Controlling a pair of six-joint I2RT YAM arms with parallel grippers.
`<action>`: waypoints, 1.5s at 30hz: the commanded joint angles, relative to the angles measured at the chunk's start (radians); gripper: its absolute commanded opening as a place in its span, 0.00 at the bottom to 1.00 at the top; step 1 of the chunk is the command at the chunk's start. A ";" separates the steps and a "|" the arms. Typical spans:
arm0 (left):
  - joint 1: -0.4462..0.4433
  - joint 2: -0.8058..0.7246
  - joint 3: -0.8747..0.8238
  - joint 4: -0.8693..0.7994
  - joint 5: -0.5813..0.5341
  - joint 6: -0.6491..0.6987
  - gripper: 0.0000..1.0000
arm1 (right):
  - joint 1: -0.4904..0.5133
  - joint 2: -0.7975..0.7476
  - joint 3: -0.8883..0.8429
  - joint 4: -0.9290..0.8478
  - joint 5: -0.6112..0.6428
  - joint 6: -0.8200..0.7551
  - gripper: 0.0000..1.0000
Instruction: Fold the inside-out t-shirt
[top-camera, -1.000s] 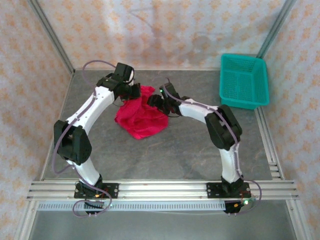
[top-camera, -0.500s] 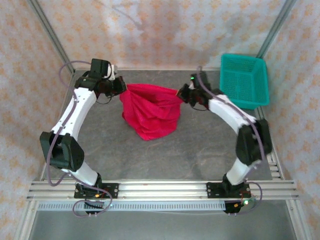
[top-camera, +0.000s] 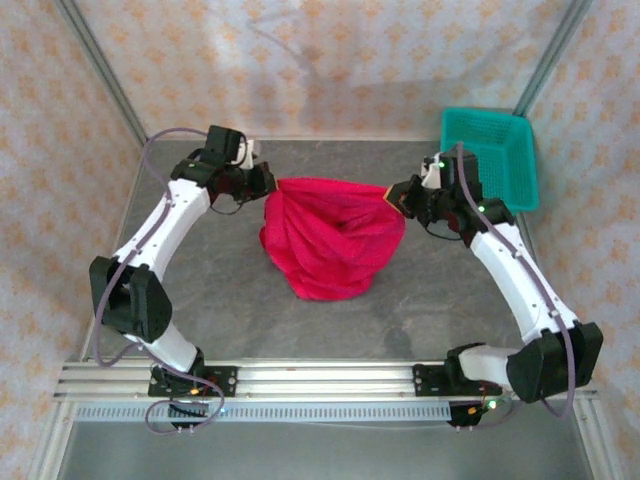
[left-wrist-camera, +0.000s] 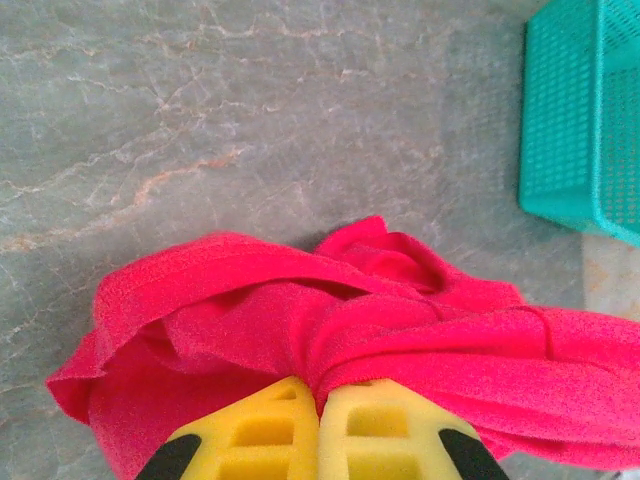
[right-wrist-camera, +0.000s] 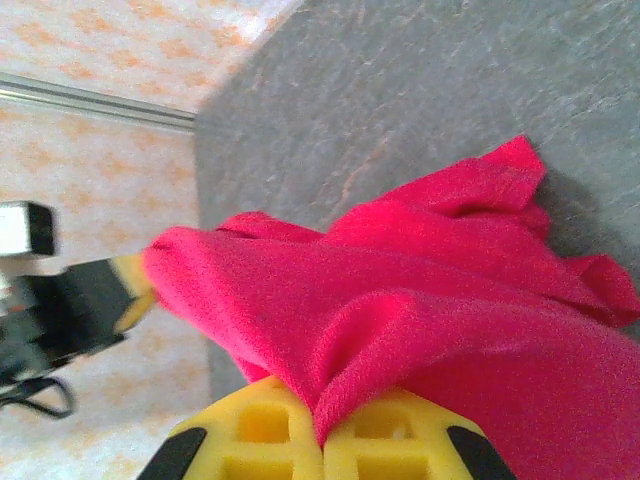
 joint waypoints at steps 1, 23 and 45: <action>-0.029 0.070 -0.061 0.036 -0.142 0.011 0.00 | -0.041 -0.095 -0.003 0.073 -0.122 0.112 0.00; -0.223 0.260 0.003 0.142 -0.165 -0.112 0.00 | 0.180 0.242 -0.015 -0.069 0.487 -0.245 0.25; -0.176 0.235 -0.039 0.121 -0.153 -0.091 0.00 | 0.210 0.465 0.233 -0.151 0.381 -0.217 0.00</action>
